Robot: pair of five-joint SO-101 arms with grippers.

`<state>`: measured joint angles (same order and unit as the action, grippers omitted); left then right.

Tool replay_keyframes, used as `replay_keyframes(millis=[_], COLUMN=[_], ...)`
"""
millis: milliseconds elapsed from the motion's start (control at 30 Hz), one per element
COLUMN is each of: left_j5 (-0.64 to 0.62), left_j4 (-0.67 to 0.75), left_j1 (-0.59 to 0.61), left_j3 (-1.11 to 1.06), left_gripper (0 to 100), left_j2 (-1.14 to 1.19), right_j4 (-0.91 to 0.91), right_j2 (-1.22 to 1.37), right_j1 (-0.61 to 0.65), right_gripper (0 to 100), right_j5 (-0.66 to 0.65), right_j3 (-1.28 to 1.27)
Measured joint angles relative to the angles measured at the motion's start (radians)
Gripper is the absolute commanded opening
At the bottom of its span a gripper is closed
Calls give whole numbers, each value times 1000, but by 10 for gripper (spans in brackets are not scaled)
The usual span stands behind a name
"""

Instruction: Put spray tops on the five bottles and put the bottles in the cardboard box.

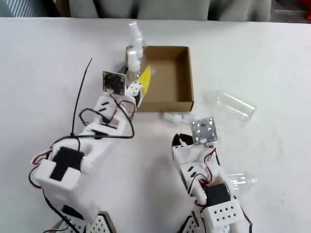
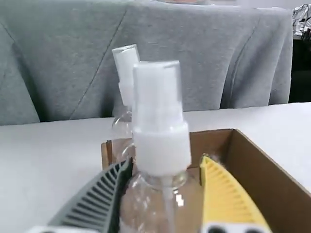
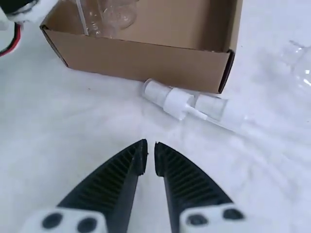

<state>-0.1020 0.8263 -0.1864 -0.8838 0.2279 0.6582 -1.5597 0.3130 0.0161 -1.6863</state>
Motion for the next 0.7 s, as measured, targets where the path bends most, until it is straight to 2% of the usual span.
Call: replay_keyframes(millis=[267,533,700], left_j5=[-3,-3,-5], left_j4=[92,91,91], left_j1=[0,0,0], left_j3=[-49,-49,-48], left_gripper=[24,34,222], left_j2=[0,12,52], right_j4=[0,0,0], right_j2=[0,0,0], right_j1=[0,0,0], right_gripper=[15,15,15], right_j5=[-3,-3,-3], right_j3=[0,0,0])
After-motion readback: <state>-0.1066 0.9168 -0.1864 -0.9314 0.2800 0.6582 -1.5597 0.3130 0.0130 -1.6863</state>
